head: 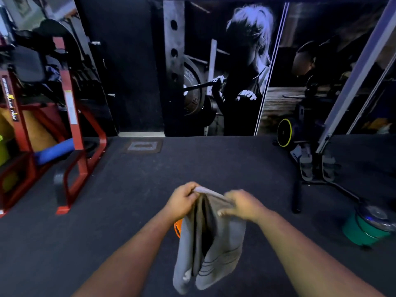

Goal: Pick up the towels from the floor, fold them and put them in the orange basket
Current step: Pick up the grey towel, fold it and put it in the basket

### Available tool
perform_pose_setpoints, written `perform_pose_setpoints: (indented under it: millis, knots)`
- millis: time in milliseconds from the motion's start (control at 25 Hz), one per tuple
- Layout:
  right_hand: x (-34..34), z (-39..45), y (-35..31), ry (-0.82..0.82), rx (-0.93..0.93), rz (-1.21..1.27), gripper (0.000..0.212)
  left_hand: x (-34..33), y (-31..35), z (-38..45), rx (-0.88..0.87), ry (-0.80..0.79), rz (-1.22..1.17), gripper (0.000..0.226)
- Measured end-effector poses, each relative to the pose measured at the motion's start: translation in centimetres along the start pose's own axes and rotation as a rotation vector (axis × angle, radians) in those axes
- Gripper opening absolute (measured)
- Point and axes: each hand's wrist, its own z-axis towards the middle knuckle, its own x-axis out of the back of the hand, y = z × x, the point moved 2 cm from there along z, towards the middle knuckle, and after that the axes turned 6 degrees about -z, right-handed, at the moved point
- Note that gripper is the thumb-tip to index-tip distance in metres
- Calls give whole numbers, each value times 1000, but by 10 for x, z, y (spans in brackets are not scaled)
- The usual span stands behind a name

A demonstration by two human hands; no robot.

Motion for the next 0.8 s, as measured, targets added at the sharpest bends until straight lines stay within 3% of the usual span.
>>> perform_pose_setpoints:
  millis: [80,160,280,400,480,560,640,680,720,800]
  knots:
    - [-22,13,35,-167,-91,-212,35,11,-3,17,31,127,-95,19]
    - [-41,25,70,-194,-135,-171,32,22,-13,28,76,254,-133,18]
    - [-49,38,107,-117,-143,-101,33,42,-43,25,175,474,-27,12]
    - [-34,61,111,68,-143,119,36,57,-81,16,411,586,123,13]
    - [-12,78,86,266,-49,341,42,62,-93,19,510,535,212,19]
    - [15,97,53,337,62,521,46,58,-83,33,496,357,194,17]
    - [37,113,15,280,167,631,43,44,-61,55,278,66,205,61]
    - [45,121,-3,235,229,646,42,35,-48,66,173,-32,191,71]
    - [51,129,-17,185,281,640,41,26,-35,76,106,-88,145,68]
    - [57,140,-32,160,304,636,39,17,-17,87,101,-105,-37,40]
